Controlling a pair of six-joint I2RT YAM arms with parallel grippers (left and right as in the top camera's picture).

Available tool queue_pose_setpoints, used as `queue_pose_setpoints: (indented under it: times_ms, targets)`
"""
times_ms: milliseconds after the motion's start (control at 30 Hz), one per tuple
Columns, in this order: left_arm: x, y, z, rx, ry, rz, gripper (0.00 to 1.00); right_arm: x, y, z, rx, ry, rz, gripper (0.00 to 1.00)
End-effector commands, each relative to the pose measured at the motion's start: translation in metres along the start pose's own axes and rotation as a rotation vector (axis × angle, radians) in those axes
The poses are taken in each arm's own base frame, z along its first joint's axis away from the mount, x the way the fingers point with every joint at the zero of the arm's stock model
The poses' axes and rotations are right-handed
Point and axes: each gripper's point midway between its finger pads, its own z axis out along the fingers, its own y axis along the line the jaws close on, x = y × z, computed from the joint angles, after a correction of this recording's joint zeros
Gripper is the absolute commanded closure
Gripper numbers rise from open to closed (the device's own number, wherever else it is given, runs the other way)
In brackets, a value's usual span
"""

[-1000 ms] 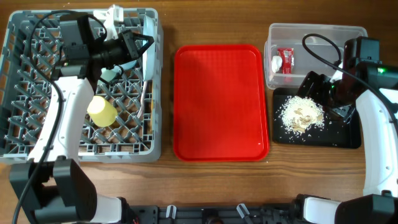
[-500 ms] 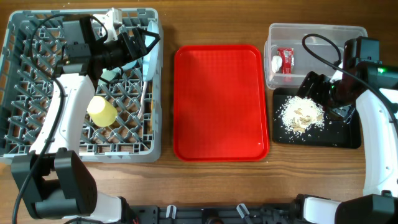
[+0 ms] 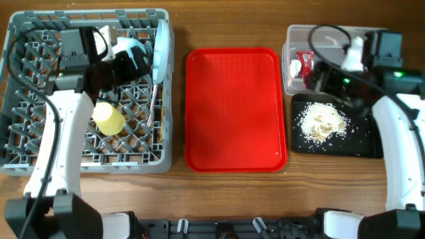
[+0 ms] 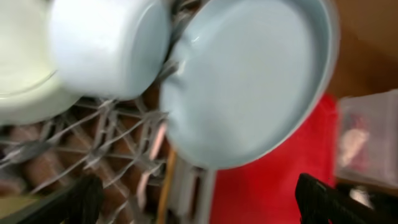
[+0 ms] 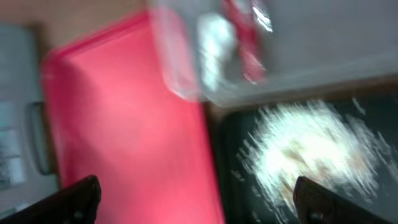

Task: Sort waste into correct bins and load items into the dishwasher rack
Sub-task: 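Release the plate and pull the left gripper back from the rack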

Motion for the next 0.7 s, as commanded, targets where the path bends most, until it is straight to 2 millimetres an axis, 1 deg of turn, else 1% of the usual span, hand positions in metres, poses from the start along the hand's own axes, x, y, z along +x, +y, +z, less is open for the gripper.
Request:
queue_pose_setpoints:
  times_ms: [0,67,100,167,200,267,333,433,500,567,600,667]
  targets:
    - [0.011,0.028,-0.006,-0.251,0.01,0.056,0.0,-0.017,0.053,-0.004,-0.105,-0.107,-0.151,0.0]
    - [0.022,0.032,-0.007,-0.304,0.043,0.071,0.0,-0.024,0.068,0.001,-0.105,-0.148,-0.199,0.0]
    - [0.028,0.034,-0.008,-0.32,0.064,0.075,0.0,-0.023,0.072,0.004,-0.094,-0.15,-0.217,0.0]
    - [0.039,0.036,-0.01,-0.338,0.107,0.075,0.0,-0.014,0.076,0.013,-0.085,-0.114,-0.269,0.0]
    - [0.043,0.038,-0.011,-0.344,0.123,0.068,0.0,-0.009,0.075,0.015,-0.079,-0.091,-0.278,0.0]
    - [0.056,0.043,-0.015,-0.37,0.169,0.008,0.0,0.008,0.064,0.02,-0.043,-0.012,-0.259,0.0]
    - [0.068,0.046,-0.019,-0.387,0.217,-0.015,0.0,0.018,0.057,0.02,-0.024,0.032,-0.227,0.0]
    - [0.085,0.046,-0.023,-0.388,0.288,-0.015,0.0,0.026,0.054,0.011,-0.016,0.052,-0.22,0.0]
    - [0.091,0.041,-0.026,-0.379,0.306,0.025,0.0,0.029,0.054,0.0,-0.022,0.033,-0.223,0.0]
    - [0.095,0.032,-0.028,-0.351,0.29,0.075,0.0,0.031,0.053,-0.008,-0.022,0.001,-0.225,0.0]
    - [0.097,0.025,-0.031,-0.328,0.259,0.101,0.0,0.036,0.049,-0.015,-0.016,-0.037,-0.227,0.0]
    - [0.099,0.014,-0.036,-0.29,0.203,0.136,0.0,0.045,0.046,-0.022,-0.029,-0.079,-0.233,0.0]
